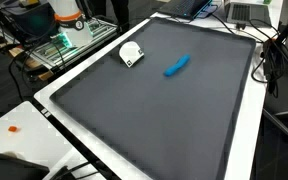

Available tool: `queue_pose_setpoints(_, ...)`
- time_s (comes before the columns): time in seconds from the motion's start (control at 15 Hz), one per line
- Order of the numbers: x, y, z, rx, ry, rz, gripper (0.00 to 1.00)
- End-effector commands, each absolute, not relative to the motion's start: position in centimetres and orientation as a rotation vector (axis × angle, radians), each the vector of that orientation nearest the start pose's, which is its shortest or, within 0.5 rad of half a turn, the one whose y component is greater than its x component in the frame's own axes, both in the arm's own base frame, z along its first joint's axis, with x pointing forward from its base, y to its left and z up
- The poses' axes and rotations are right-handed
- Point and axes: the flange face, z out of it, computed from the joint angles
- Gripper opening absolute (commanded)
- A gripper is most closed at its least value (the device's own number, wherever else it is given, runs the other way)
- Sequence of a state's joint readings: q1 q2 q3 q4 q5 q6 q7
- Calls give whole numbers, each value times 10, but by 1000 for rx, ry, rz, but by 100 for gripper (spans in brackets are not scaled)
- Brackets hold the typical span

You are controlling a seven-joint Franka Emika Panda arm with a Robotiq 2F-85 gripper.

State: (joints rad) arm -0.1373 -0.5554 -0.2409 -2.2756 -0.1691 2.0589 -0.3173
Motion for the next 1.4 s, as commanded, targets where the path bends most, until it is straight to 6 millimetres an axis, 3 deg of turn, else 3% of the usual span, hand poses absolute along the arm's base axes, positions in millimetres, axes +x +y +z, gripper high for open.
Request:
queue_pose_setpoints(0.0,379,-180,590,-3244,-13,-487,100)
queue_pose_setpoints(0.2,379,-180,590,-3244,-13,-487,100)
queue_pose_setpoints(0.4,388,-147,541,-3215,50,-302,100)
queue_pose_setpoints(0.87,397,-75,447,-3001,415,57,100)
queue_pose_setpoints(1.07,396,-55,412,-2886,545,188,100)
queue_pose_setpoints(1.33,392,-44,375,-2726,751,313,100)
